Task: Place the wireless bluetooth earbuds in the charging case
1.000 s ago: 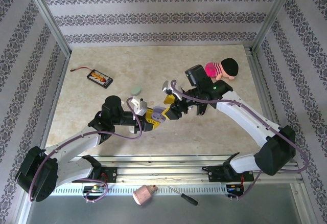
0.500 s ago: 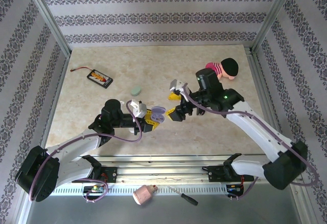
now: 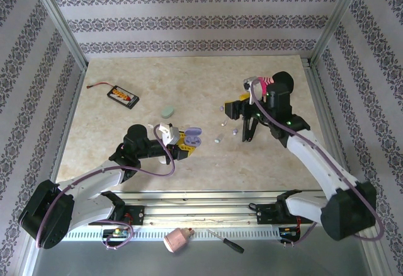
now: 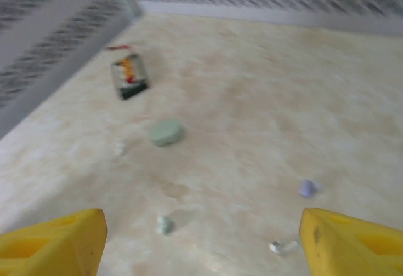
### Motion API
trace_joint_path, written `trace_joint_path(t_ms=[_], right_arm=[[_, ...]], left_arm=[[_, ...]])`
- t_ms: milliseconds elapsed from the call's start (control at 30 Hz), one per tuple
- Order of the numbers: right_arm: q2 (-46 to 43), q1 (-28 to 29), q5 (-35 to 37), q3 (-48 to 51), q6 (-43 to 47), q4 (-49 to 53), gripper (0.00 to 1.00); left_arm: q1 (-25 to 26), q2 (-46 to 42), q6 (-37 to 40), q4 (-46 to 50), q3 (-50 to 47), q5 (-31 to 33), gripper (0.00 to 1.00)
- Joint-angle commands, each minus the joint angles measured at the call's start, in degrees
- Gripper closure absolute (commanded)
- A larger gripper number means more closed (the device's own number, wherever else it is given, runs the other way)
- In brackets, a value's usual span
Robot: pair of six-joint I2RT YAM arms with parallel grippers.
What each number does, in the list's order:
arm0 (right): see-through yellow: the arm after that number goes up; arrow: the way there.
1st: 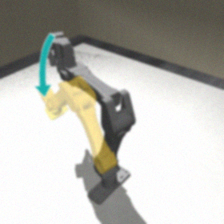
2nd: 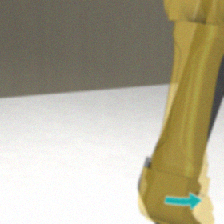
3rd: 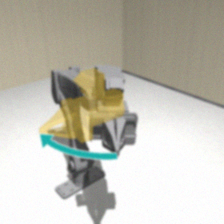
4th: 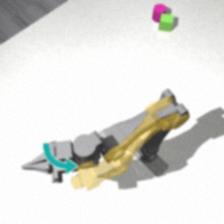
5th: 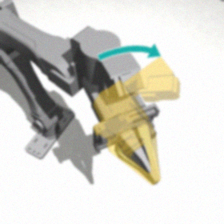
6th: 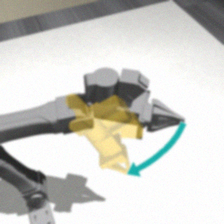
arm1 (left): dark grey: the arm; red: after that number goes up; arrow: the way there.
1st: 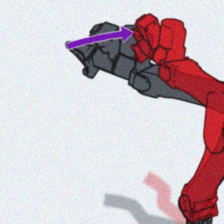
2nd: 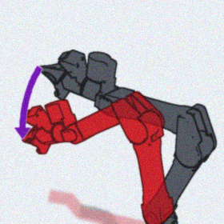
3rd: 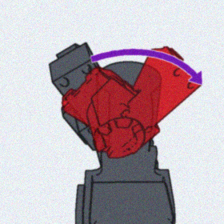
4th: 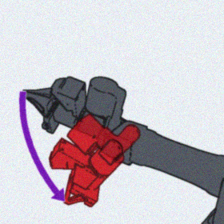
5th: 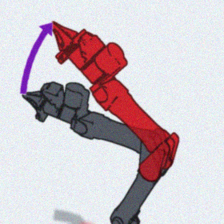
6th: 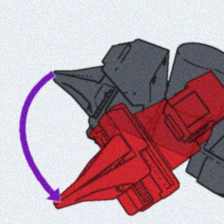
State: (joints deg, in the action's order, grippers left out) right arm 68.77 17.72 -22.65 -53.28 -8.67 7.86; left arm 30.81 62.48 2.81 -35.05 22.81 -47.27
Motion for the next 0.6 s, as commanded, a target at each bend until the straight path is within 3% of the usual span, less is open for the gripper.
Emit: trace_joint_path(t_ms=[0, 133, 367, 567], right_arm=[[6.6, 0.3, 14.4, -5.7, -2.0, 10.0, 0.21], [13.9, 0.7, 21.8, -9.3, -3.8, 17.3, 0.25], [20.5, 1.7, 26.0, -8.2, -10.8, 18.6, 0.37], [25.4, 7.0, 30.3, -6.7, -16.1, 16.6, 0.48]], left_arm=[[0.8, 0.5, 0.4, -3.9, -0.4, 0.0, 0.85], [0.8, 0.4, 0.3, -3.7, -0.7, 0.1, 0.86], [0.8, 0.3, 0.7, -2.8, -0.7, 0.1, 0.86], [0.8, 0.9, 0.6, -3.4, -0.7, 0.1, 0.86]])
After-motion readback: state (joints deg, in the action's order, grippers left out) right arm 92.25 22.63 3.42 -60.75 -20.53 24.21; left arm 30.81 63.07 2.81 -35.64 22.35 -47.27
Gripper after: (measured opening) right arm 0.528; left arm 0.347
